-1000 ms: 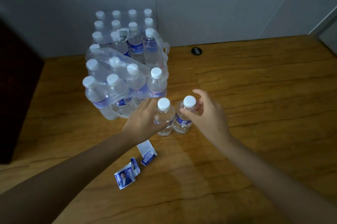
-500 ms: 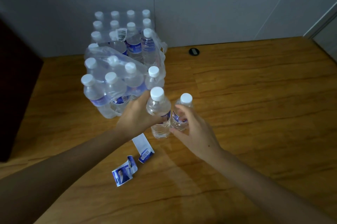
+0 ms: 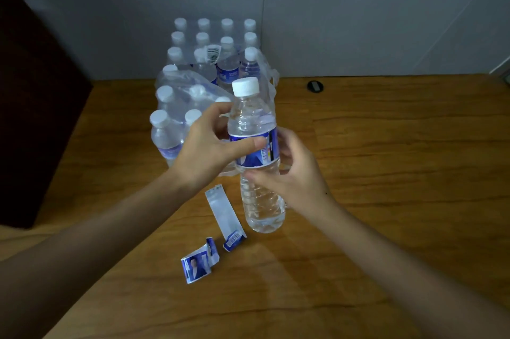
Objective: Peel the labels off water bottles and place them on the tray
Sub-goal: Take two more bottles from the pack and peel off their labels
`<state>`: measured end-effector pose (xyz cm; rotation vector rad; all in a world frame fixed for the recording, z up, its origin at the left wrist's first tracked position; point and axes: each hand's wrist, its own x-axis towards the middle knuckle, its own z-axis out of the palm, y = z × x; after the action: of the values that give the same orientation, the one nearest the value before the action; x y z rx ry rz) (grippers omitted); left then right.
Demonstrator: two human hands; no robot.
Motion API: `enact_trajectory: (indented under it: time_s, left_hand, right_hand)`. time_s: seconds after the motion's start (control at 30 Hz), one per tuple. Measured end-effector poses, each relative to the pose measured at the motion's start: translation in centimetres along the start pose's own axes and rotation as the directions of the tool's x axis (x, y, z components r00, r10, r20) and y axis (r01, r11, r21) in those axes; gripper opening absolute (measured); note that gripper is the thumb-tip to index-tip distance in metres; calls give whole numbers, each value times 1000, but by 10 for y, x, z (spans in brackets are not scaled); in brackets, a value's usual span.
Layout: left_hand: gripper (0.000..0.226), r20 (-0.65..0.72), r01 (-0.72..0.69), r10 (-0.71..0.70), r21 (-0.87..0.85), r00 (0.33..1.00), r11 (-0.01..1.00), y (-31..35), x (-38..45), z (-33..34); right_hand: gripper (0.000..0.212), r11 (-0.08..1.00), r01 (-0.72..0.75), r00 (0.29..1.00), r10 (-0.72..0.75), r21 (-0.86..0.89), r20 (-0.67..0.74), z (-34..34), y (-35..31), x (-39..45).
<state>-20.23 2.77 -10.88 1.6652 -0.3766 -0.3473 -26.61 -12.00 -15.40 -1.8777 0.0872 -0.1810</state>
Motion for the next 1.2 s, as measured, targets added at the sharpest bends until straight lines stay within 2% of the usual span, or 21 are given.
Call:
enact_trajectory:
  time_s: [0.1,0.17,0.27,0.37,0.53,0.63,0.73,0.87,1.0,1.13,1.2]
  left_hand:
    - [62,11,55,-54,-92,998,994,-7,-4,0]
    - [54,86,93,-86,-91,993,991,-16,-10,-2]
    - [56,197,126,-113,-57,974,990,-26,-21,-3]
    - [63,224,79,-76,-4,972,997,-29,-23,0]
    - [50,90,16,-19,36,996,999,-33,-22,5]
    - [56,35,33,-35,39,999,999,-38,-27,4]
    - [60,2,12,-13,135,1000,991,-38,-31,1]
    - [63,-59,24,-13,179,998,984,-40,-31,3]
    - [71,-123,46,-12,275,992,960,-42,-33,4]
    - [72,-171,25,57,444,984,896,-43,-36,6]
    - [72,-175,12,79,465,981,885,-43,-35,7]
  right_hand:
    - [67,999,-2,1000,3,33,-23,2,-2,4]
    - [64,997,-12,999,16,80,-41,3,-4,7]
    - [62,994,-33,997,40,105,-64,4,-8,12]
    - [62,989,-62,997,69,134,-45,4,-12,14]
    - [57,991,-82,997,83,110,-5,8,-15,9]
    - [37,994,-49,999,49,96,0,2,-18,7]
    - [15,994,28,997,-20,107,-73,-7,-22,7]
    - [15,999,33,990,-29,28,-137,-7,-24,9]
    - [5,999,-12,986,4,-45,-167,-6,-26,12]
    - [18,985,-56,984,27,-163,-175,-4,-29,18]
    - [22,981,-60,981,24,-183,-192,-3,-29,20]
